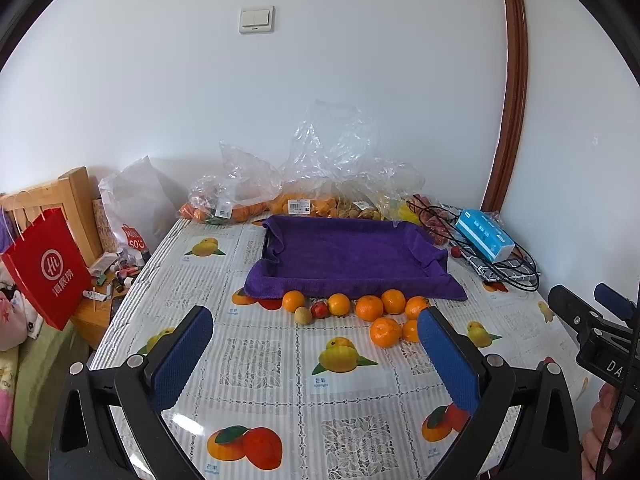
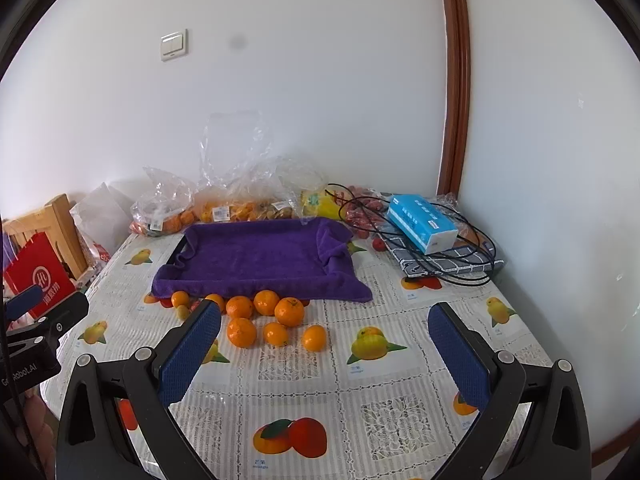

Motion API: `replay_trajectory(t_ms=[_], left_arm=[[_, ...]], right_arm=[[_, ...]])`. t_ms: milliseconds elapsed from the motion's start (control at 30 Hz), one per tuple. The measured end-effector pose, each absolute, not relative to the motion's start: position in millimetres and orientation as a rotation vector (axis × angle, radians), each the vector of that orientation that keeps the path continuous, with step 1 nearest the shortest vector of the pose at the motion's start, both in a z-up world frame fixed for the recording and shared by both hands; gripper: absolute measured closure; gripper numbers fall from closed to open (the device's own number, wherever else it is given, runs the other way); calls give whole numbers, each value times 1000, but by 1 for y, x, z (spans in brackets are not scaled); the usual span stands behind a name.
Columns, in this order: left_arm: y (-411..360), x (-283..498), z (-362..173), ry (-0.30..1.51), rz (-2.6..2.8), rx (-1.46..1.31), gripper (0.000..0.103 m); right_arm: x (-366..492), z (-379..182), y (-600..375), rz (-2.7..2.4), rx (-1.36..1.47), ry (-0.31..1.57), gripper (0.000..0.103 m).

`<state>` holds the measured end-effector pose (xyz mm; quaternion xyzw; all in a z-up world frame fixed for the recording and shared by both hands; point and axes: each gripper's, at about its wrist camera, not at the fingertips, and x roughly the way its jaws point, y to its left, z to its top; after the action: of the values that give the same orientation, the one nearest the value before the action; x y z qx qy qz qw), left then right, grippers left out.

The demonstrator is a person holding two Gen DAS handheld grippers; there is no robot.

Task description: Organize fruits

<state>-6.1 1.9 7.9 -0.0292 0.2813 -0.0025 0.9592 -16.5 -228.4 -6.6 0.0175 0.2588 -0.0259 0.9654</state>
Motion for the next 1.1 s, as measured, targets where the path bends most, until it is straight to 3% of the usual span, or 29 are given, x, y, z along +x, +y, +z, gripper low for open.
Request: replay_trajectory(t_ms=[1100], left_arm=[[5, -11, 6, 563, -4, -60, 1]], right_arm=[[-18, -10, -224, -30, 39, 521, 1]])
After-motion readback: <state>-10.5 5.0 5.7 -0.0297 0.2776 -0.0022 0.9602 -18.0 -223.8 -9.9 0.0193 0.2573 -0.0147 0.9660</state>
